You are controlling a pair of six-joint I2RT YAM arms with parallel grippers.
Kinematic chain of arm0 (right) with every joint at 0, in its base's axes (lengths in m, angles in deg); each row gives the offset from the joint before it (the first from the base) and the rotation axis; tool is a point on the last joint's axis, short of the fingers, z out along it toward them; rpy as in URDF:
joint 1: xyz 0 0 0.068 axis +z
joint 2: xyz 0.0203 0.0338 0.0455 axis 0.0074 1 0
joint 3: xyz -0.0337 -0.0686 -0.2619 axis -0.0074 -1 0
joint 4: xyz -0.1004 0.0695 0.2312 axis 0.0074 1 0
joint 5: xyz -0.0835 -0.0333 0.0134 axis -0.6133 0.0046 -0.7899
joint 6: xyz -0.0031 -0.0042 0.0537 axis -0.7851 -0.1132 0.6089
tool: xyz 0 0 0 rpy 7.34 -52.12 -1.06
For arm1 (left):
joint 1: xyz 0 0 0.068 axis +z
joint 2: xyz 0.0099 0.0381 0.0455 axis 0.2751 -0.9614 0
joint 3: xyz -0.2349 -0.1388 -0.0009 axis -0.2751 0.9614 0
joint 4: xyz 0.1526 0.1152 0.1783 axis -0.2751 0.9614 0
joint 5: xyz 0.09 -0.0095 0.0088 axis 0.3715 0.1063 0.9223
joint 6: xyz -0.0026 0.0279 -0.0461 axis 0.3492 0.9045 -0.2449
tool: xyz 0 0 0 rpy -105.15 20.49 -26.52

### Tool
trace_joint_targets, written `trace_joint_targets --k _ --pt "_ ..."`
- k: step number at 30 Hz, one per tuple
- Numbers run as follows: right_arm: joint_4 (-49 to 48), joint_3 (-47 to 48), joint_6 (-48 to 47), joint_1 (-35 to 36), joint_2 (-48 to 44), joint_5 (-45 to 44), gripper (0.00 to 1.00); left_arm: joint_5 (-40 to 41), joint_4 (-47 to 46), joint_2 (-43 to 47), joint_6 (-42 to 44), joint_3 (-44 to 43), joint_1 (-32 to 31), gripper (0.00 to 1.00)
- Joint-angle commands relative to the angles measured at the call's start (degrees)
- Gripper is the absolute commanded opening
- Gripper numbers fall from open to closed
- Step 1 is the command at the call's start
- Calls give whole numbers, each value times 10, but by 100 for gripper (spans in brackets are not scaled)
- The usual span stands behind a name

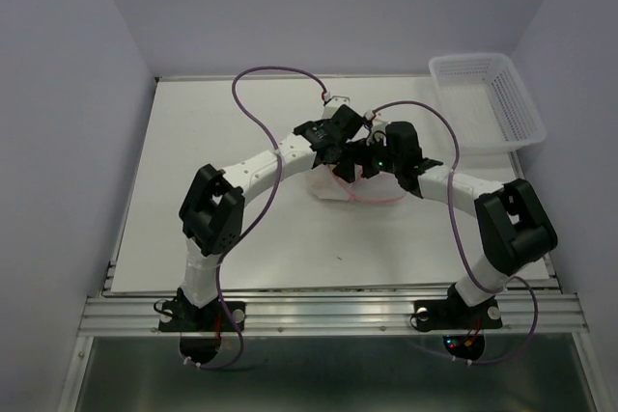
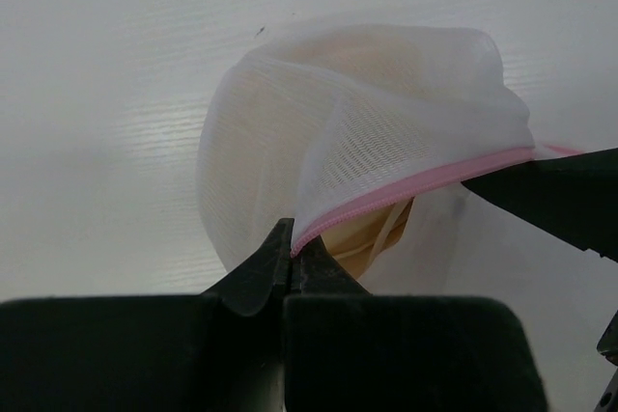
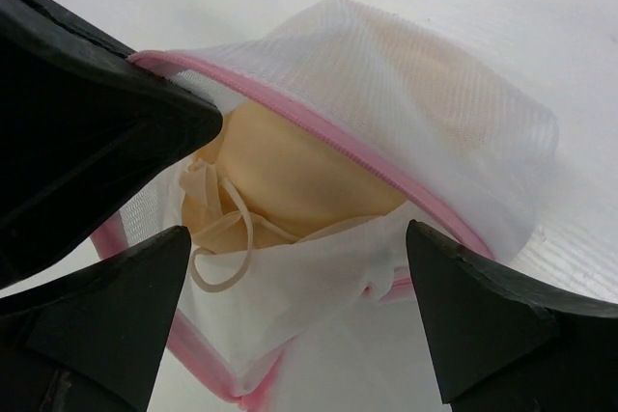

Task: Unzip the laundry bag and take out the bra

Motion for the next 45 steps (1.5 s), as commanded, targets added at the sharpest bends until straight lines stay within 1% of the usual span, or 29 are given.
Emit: trace_joint_targets --k 1,6,8,10,11,14,15,16,17,20,23,27,30,34,37,38,42,45 --pt "-53 25 -93 30 10 8 99 -11 -22 37 -7 9 6 0" --pt "-92 27 -107 30 48 -31 99 -23 -31 47 -6 20 11 0" --pt "-107 24 -112 30 56 -22 99 -21 -36 48 -5 25 12 0" --pt "-151 2 -134 30 68 15 98 -28 -40 50 -7 26 14 0" --pt "-196 -8 -134 30 70 23 98 -37 -45 53 -7 29 15 0" --pt "-264 -41 -120 30 62 37 98 -46 -56 60 -14 36 20 0" --pt "-298 -60 -101 30 55 40 99 -49 -68 69 -19 48 28 0" --pt "-304 -66 -104 30 41 42 99 -56 -80 76 -18 56 33 0" --pt "-302 -69 -105 30 34 42 100 -79 -94 83 -17 67 37 0" --pt "-273 -74 -112 30 8 41 100 -123 -148 117 -4 112 55 0" --pt "-244 -78 -143 30 -12 51 100 -128 -170 136 18 134 57 0" --pt "-210 -64 -162 30 7 59 98 -148 -189 140 45 138 58 0" --pt "-210 -66 -168 30 15 70 97 -146 -196 141 52 142 60 0" --pt "-201 -46 -167 30 46 71 97 -168 -213 155 65 157 60 0" --pt "-235 -44 -146 30 54 52 97 -196 -228 163 73 171 60 0" --pt "-268 -51 -140 30 54 45 97 -199 -229 164 73 176 60 0" --pt "-346 -67 -117 30 50 28 97 -213 -238 166 73 188 60 0" --pt "-362 -60 -104 30 66 38 98 -225 -247 169 74 193 61 0"
